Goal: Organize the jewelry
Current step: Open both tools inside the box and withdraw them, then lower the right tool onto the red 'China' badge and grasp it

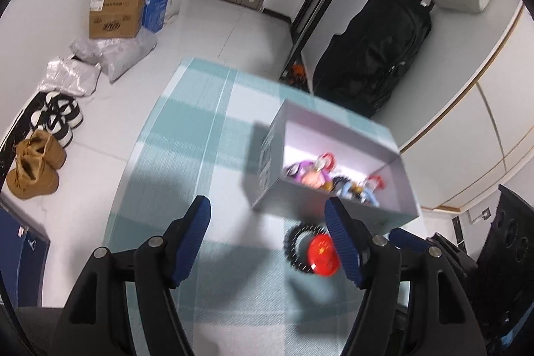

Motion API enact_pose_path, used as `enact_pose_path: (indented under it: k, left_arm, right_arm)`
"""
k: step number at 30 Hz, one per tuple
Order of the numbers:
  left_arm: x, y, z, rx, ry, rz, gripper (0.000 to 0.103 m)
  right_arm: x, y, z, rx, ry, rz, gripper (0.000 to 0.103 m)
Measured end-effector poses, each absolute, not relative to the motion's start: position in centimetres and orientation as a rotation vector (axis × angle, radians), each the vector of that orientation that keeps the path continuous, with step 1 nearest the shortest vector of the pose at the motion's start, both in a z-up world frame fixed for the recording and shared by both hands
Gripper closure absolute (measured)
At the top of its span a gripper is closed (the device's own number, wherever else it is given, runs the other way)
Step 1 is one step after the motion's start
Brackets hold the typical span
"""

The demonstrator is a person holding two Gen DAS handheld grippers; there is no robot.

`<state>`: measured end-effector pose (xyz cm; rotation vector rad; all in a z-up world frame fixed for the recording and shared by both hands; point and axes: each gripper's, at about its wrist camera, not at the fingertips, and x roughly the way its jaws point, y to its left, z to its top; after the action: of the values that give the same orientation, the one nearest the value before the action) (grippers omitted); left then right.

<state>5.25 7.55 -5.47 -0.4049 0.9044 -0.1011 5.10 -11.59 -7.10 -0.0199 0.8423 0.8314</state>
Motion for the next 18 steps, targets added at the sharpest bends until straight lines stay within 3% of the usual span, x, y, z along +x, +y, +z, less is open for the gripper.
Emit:
enact_pose_path:
  k: [3, 18]
  left_arm:
    - [5.2, 8.0, -5.9, -0.395, 0.934, -0.074, 0.037]
    - [4.7, 9.8, -7.1, -0.420, 0.977, -0.015, 0.037]
  right_arm:
    - [5.8, -10.8, -8.6, -0.042, 0.886, 0.810, 0.008]
    - [6.9, -8.4, -10.9, -0.167, 0.903, 0.773, 0.048]
